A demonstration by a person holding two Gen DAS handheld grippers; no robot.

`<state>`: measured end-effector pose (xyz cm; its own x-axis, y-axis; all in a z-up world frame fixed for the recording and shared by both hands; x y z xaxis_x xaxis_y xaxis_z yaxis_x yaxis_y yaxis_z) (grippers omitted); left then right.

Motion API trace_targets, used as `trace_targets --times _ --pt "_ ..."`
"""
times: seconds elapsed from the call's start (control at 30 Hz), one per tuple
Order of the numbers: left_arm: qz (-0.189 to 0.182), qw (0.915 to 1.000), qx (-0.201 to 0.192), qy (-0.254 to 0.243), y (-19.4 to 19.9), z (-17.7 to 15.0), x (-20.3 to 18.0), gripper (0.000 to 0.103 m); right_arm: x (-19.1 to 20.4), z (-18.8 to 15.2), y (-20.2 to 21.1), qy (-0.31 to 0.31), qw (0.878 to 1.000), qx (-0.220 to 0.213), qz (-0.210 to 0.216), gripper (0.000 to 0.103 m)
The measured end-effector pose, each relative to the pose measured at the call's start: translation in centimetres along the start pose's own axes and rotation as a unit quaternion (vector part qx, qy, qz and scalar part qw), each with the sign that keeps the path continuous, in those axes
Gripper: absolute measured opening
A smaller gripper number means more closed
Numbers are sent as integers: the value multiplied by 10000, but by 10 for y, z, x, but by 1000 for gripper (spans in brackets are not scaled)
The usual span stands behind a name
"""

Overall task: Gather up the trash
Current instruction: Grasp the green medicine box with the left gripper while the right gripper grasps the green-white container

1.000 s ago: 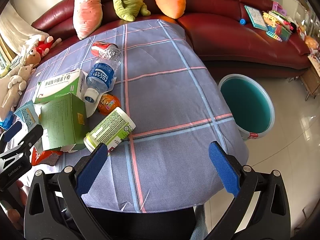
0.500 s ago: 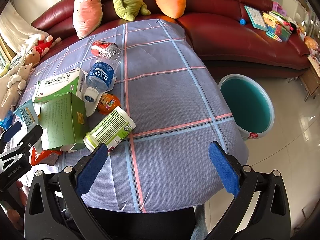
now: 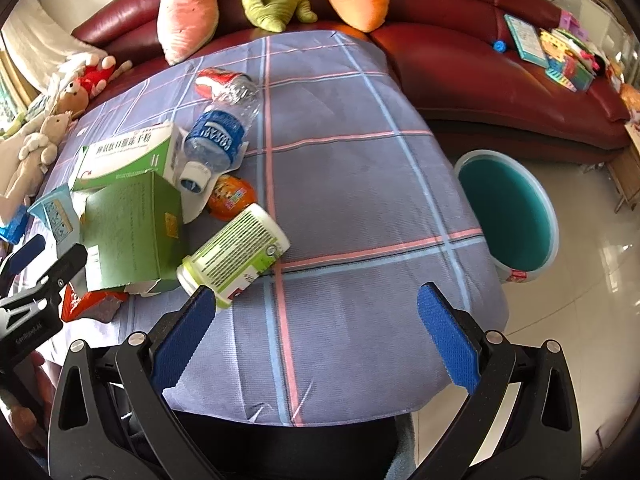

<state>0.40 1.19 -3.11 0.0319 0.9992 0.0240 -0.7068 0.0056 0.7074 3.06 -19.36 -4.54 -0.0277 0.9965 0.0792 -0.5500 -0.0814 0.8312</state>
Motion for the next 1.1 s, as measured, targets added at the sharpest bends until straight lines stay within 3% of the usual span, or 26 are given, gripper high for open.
trace_targets --times 0.2,0.37,0.6,0.73,0.77,0.83,1.1 --pt "-302 9988 -92 -381 6 -20 -5 98 -3 -2 -10 -141 9998 142 76 97" --pt "-386 9968 -1 -702 -1 -25 -9 71 -7 -3 -13 -239 9995 177 114 97" --pt "-473 9936 312 -978 -17 -38 -7 71 -6 0 -23 -259 9990 290 212 97" --pt "-512 9944 405 -833 -33 -35 -6 69 0 8 -33 -279 9981 404 361 97" --pt "-548 9946 363 -807 -34 -33 -6 50 2 10 -36 -293 9978 430 413 97" --pt "-629 9940 434 -788 -39 -30 -8 30 6 15 -44 -422 9958 549 603 97" --pt "-833 9932 665 -476 -60 -25 -5 28 17 28 -74 -785 9884 893 943 87"
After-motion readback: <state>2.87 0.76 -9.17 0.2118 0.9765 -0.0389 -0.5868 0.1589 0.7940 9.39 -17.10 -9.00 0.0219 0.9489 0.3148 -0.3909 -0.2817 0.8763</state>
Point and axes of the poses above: each gripper's, at about its wrist camera, not at the fingertips, and y roughly against the way its jaws point, x to its left, z to its top, the point moved 2 cm from there along -y, roughly the way its jaws point, and after that the axes turned 4 degrees about -x, right-handed, at the moved point
